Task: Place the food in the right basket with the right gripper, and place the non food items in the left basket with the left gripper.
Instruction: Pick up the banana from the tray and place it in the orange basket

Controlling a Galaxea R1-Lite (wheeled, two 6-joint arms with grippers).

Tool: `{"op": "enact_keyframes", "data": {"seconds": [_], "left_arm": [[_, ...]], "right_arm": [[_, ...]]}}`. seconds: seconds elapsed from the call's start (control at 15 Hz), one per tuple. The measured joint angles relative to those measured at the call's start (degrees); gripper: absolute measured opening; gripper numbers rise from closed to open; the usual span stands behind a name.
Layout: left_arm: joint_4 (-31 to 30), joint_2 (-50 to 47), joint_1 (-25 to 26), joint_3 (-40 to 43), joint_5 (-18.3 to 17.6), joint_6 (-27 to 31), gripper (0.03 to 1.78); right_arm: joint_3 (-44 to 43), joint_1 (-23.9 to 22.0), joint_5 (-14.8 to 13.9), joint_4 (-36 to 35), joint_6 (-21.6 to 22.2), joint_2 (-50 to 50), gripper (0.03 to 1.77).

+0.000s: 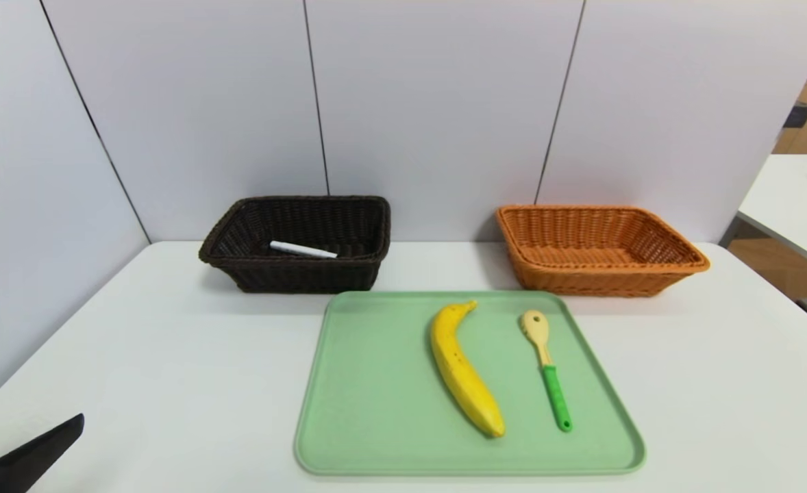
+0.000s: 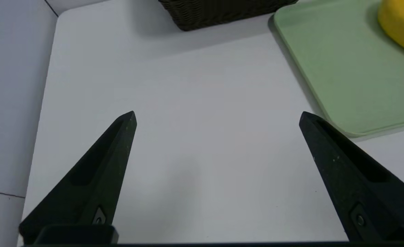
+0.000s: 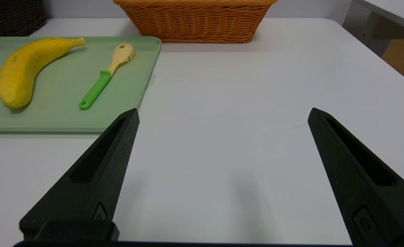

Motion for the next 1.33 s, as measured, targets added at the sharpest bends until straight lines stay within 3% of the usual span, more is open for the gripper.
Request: {"op": "enact_keyframes", "data": {"seconds": [0.27,0.53,0.67,0.87,1.33], "left_arm": [[-1.44,-10.36,8.96,7.11,-11.69,0.16,1.69],[-1.57,-18.41,15.30,11.28,-15.19,0.39,1.69],[-3.23,-20.36,15.92,12.40,-15.32,2.39,1.69],[-3.30,-22.13,12.04,13.14,-14.40,2.84,1.69],[-2.76,-33.56,8.98,23.52,-6.56,2.43,1.69]], "right_arm": [[0.00,0.00,0.00,0.00,0.00,0.00,1.70],[0.00,0.02,0.00,0.00,0.00,0.00,1.70],[0.00,0.02,0.02,0.00,0.00,0.00,1.70],[0.00,0.02,0.00,0.00,-0.02,0.00,1.70],[0.00,0.00,0.00,0.00,0.00,0.00,1.70]]}}
